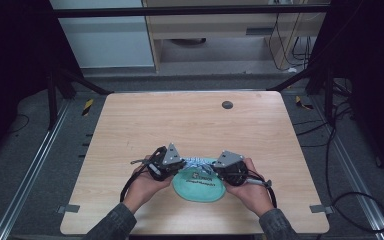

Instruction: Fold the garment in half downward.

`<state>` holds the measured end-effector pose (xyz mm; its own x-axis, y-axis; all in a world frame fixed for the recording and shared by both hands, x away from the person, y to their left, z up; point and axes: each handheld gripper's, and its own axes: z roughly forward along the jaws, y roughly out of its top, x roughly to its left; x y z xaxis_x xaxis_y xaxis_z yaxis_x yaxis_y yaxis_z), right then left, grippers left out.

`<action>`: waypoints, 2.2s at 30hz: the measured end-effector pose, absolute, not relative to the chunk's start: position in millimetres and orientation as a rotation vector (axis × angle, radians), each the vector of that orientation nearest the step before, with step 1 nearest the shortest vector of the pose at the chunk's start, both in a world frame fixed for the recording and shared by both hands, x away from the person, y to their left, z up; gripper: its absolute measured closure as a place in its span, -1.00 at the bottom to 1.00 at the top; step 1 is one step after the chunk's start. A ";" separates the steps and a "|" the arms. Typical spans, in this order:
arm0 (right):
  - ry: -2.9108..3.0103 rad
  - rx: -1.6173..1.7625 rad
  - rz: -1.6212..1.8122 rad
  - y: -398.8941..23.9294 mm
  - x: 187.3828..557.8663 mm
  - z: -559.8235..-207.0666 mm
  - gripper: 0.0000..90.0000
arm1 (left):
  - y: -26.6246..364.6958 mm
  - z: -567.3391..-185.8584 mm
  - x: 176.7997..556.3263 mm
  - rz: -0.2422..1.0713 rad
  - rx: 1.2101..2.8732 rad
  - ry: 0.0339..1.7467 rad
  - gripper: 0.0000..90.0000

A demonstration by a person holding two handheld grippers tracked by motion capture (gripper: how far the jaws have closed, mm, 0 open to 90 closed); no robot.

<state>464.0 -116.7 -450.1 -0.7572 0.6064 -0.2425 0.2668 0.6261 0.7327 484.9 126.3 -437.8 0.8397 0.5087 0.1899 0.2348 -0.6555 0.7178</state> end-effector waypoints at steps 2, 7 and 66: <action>2.378 0.684 0.965 -116.6 464.8 -449.1 0.85 | 126.8 -437.4 485.5 0.489 2.288 0.545 0.89; 2.370 0.679 0.970 -117.5 461.9 -446.8 0.84 | 128.6 -438.4 483.0 0.477 2.273 0.546 0.88; 2.456 0.598 0.880 -114.7 426.6 -471.5 1.00 | 140.9 -474.5 446.2 0.442 2.290 0.514 0.89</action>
<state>426.6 -114.7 -471.5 -0.7995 0.5355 -0.2722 0.2406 0.7006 0.6717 446.2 140.9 -474.5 0.8605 0.4837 0.1598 0.2304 -0.6493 0.7248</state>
